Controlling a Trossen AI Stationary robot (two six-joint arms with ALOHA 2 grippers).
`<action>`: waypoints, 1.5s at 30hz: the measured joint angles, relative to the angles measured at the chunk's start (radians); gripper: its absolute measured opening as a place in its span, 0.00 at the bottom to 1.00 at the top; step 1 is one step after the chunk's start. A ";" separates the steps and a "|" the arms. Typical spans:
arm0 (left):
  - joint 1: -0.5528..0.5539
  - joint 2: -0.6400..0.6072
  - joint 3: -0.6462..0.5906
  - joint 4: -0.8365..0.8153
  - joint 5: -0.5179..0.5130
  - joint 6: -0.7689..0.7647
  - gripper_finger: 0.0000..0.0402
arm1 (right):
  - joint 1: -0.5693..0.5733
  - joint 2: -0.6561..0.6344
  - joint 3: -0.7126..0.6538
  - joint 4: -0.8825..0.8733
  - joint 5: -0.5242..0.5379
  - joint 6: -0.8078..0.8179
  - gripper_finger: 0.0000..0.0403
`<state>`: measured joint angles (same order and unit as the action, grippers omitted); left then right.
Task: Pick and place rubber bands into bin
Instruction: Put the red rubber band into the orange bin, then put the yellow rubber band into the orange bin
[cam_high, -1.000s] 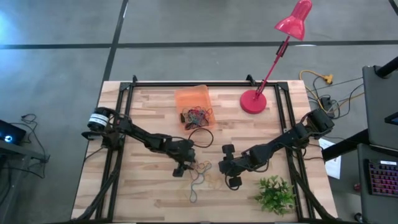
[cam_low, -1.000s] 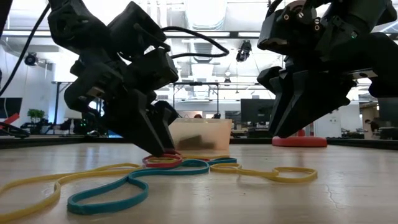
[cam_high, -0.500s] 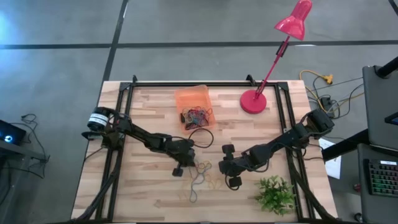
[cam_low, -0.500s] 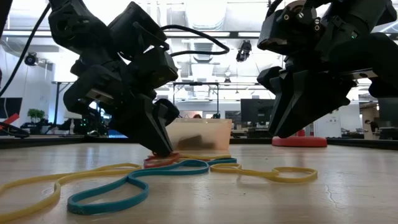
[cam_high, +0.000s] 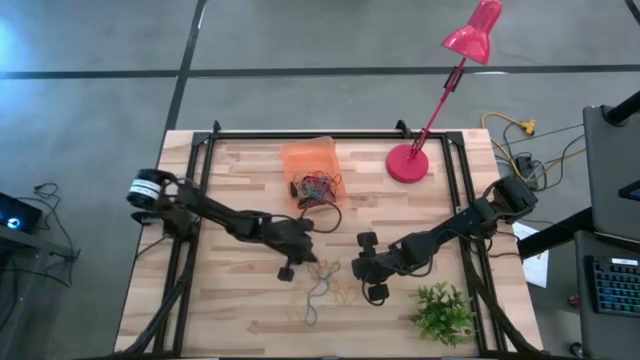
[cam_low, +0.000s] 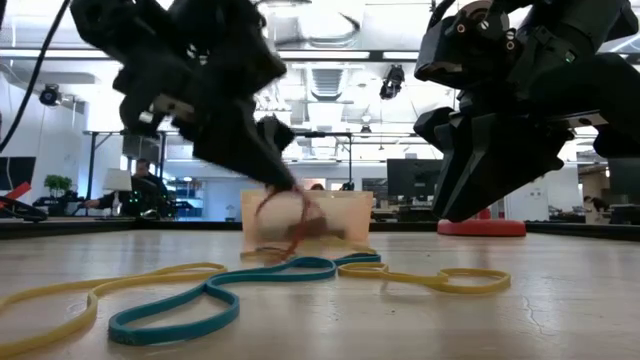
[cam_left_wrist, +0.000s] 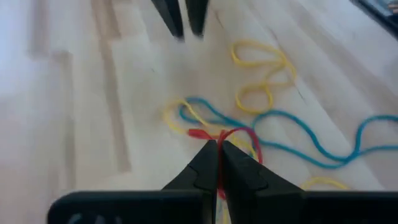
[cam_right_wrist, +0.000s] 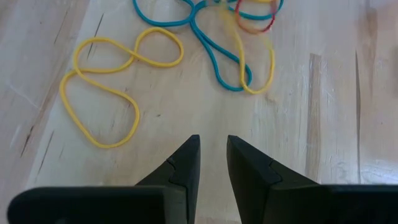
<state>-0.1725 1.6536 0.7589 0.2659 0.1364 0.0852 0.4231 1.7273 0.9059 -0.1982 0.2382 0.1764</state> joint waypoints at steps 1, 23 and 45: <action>-0.002 -0.018 0.000 -0.004 -0.018 0.010 0.00 | 0.000 0.000 0.000 0.000 0.000 0.000 0.17; 0.078 -0.195 0.000 -0.038 -0.708 0.341 0.00 | 0.000 0.000 -0.008 0.005 0.000 0.005 0.17; 0.239 -0.193 -0.032 -0.060 -0.650 0.206 0.28 | 0.000 0.000 -0.009 0.084 -0.002 -0.011 0.17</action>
<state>0.0666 1.4609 0.7265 0.2057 -0.5136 0.2909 0.4229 1.7275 0.8969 -0.1145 0.2367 0.1650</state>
